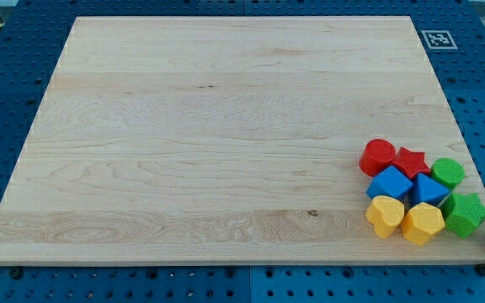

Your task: Move the green star into the yellow heart

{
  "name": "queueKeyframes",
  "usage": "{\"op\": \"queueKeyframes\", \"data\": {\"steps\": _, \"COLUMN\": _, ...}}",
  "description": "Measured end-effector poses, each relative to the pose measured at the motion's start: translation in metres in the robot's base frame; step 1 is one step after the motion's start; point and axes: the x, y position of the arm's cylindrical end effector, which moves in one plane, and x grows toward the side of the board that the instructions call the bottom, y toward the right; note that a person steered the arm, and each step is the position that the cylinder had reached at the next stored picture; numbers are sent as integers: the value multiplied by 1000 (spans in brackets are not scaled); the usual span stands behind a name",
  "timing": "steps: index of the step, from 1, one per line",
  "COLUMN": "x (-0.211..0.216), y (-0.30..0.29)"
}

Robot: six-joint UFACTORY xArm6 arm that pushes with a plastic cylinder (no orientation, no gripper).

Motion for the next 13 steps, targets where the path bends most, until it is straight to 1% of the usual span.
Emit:
{"op": "queueKeyframes", "data": {"steps": 2, "x": -5, "y": -10}}
{"op": "queueKeyframes", "data": {"steps": 3, "x": -19, "y": -12}}
{"op": "queueKeyframes", "data": {"steps": 4, "x": -21, "y": -23}}
{"op": "queueKeyframes", "data": {"steps": 6, "x": -47, "y": -51}}
{"op": "queueKeyframes", "data": {"steps": 8, "x": -60, "y": -86}}
{"op": "queueKeyframes", "data": {"steps": 9, "x": -65, "y": -90}}
{"op": "queueKeyframes", "data": {"steps": 11, "x": -70, "y": -74}}
{"op": "queueKeyframes", "data": {"steps": 13, "x": -95, "y": -157}}
